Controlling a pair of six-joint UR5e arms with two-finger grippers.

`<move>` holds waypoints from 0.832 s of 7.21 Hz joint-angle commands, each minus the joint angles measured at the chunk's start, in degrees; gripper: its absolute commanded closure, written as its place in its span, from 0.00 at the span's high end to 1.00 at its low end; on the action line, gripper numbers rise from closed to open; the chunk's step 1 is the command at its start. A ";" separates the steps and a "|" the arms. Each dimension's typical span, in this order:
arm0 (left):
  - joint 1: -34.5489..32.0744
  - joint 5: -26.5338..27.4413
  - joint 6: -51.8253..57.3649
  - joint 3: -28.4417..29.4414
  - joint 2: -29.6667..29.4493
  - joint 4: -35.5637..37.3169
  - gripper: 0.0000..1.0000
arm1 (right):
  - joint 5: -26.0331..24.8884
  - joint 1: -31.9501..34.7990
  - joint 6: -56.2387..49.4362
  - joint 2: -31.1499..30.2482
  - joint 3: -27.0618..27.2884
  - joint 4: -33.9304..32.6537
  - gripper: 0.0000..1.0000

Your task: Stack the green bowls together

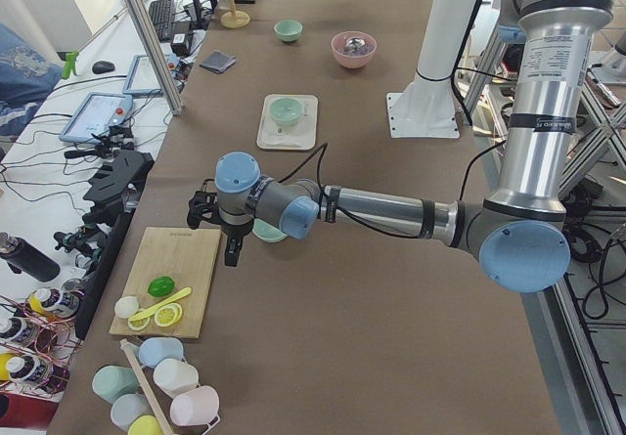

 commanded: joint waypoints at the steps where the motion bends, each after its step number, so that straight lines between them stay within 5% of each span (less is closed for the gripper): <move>1: 0.00 -5.08 -1.00 -1.41 2.90 -6.09 0.98 | -0.31 -0.43 0.41 0.14 0.04 0.00 1.00; 6: 0.00 -5.65 -2.50 -1.77 5.21 -10.00 0.98 | -0.40 -2.62 1.02 0.93 -0.66 0.00 1.00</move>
